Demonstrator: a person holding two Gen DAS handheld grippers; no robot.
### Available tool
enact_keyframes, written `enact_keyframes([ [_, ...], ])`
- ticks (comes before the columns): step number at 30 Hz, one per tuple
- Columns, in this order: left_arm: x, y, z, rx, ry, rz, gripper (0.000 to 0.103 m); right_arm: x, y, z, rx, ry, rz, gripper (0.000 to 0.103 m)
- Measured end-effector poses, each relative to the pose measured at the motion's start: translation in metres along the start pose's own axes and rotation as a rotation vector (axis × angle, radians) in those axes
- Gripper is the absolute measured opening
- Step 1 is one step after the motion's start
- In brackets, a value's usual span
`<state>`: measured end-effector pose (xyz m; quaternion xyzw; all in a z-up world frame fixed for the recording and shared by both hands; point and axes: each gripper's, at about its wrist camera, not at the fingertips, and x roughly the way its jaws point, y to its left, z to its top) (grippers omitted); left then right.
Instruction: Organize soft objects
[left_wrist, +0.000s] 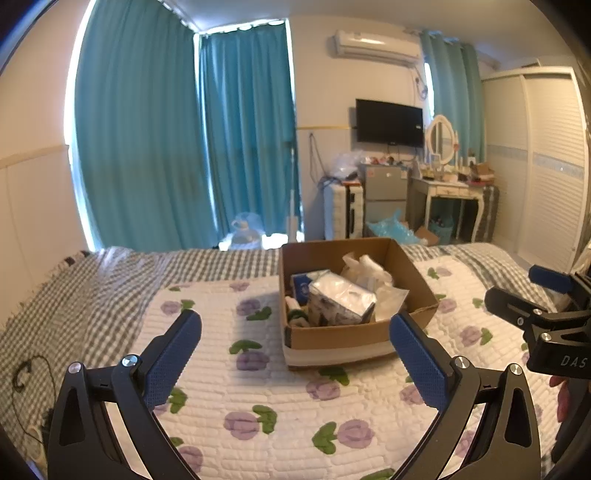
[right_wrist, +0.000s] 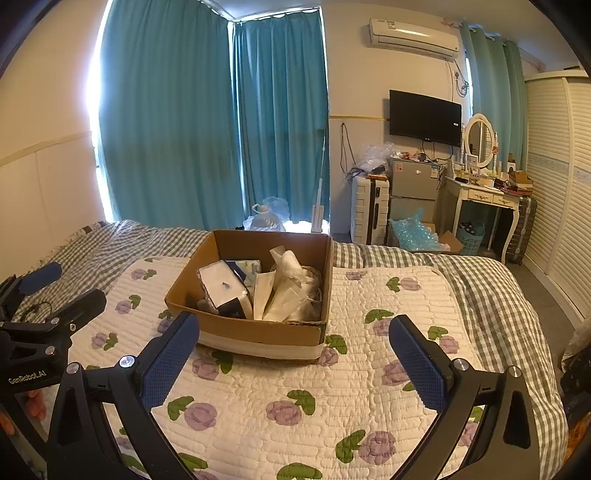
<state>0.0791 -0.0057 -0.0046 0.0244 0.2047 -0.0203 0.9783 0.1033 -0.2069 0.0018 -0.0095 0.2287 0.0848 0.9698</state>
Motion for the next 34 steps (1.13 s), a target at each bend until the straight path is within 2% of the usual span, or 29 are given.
enact_keyframes([
  [34,-0.0015,0.0018,-0.0014,0.007,0.002,0.026,0.103,0.0019,0.0043,-0.0012,0.0,0.017,0.007,0.103],
])
